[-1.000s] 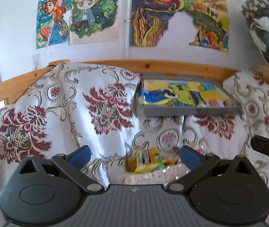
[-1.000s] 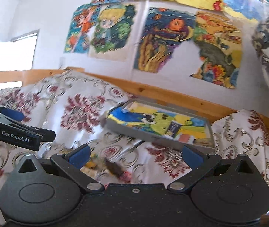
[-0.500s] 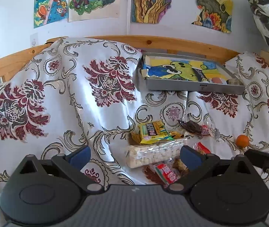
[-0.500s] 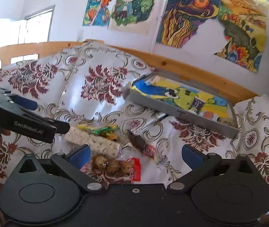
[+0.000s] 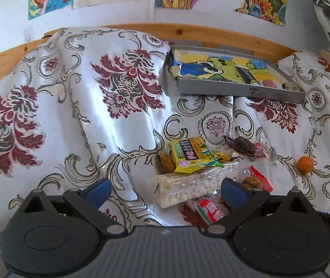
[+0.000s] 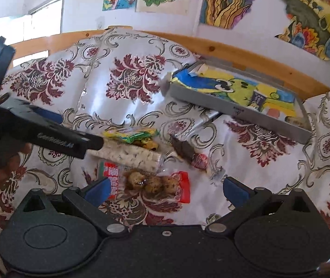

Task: Organize snacks
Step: 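Move both open tools back over the snack pile on the bed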

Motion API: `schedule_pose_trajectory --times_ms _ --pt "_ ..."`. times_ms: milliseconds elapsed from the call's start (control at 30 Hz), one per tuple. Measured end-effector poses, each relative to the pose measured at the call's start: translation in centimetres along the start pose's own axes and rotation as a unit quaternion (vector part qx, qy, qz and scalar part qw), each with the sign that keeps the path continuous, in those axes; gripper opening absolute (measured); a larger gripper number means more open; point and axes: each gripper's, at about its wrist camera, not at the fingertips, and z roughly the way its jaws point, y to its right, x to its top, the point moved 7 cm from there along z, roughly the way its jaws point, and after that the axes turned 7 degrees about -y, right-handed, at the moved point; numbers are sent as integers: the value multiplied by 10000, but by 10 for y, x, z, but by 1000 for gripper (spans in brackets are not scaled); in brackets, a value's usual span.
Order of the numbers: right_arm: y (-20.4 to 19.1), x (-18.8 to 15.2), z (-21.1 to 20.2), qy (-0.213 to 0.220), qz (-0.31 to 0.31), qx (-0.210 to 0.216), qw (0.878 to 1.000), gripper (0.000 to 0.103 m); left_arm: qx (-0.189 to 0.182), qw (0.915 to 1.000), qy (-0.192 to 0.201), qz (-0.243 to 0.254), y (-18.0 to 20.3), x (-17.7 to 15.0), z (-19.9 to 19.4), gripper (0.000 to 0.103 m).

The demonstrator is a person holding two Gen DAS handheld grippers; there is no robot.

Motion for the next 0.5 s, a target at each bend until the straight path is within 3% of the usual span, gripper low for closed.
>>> schedule_pose_trajectory --times_ms 233,500 --pt "-8 0 19 -182 -73 47 9998 102 -96 9997 -222 -40 -3 2 22 102" --pt "-20 4 57 -286 -131 -178 9993 102 -208 9993 -274 -129 -11 9 40 102"
